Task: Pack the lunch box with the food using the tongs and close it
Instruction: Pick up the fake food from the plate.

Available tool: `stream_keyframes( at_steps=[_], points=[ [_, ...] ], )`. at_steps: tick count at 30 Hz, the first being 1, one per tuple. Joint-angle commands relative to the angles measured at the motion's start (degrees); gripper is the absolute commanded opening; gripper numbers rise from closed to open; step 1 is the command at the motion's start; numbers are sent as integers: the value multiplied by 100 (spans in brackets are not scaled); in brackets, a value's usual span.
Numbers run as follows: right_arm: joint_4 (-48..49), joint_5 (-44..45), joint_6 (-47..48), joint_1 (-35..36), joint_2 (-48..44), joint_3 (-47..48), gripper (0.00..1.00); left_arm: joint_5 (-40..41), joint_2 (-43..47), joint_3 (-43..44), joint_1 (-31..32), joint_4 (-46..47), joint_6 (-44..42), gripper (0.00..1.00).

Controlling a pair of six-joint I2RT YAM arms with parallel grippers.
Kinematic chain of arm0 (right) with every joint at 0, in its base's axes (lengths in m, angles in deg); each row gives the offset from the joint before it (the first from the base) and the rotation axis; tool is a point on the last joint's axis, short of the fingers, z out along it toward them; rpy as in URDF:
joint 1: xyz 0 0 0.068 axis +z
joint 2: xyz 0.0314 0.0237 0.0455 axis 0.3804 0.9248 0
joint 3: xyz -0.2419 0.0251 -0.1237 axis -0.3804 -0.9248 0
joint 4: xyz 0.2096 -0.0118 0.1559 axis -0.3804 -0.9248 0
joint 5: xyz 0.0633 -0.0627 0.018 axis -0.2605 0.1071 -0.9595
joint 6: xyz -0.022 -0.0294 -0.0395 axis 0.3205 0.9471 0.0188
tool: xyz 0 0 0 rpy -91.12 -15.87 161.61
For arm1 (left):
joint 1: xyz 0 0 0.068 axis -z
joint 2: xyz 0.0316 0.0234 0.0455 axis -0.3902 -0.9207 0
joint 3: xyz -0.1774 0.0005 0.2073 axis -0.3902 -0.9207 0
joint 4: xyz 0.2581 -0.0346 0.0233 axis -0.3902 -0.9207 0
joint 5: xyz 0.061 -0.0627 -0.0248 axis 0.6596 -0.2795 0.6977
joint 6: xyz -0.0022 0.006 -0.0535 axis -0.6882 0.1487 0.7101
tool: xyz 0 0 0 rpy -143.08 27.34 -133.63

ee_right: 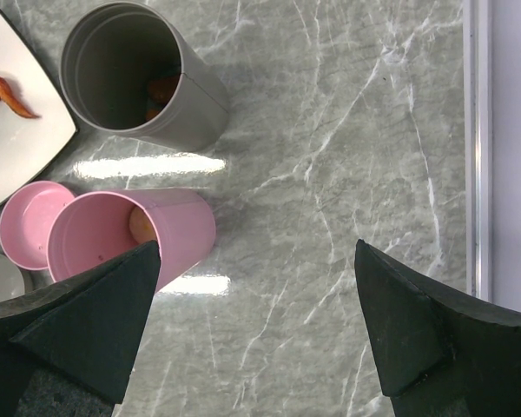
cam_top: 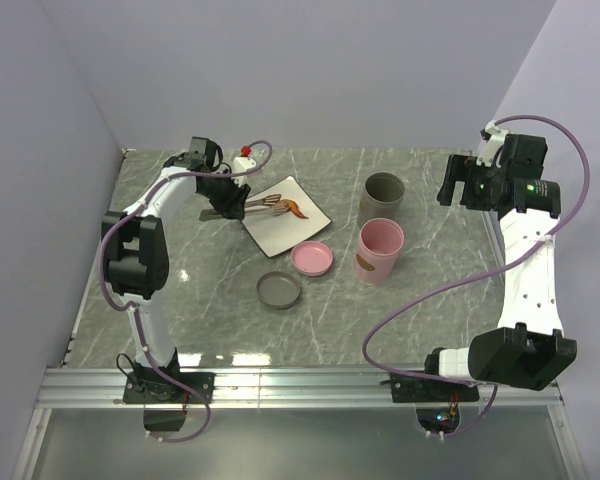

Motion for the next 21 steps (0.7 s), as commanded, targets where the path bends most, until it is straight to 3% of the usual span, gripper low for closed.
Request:
stream_keyframes(
  at_steps=[1,21],
  points=[
    [23,9,60,-38,-2,228,100,-197,38,110,-16,-13,51,46],
    [58,-43,52,-47,-205,114,100,-329,952,136,-25,-277,613,8]
  ],
)
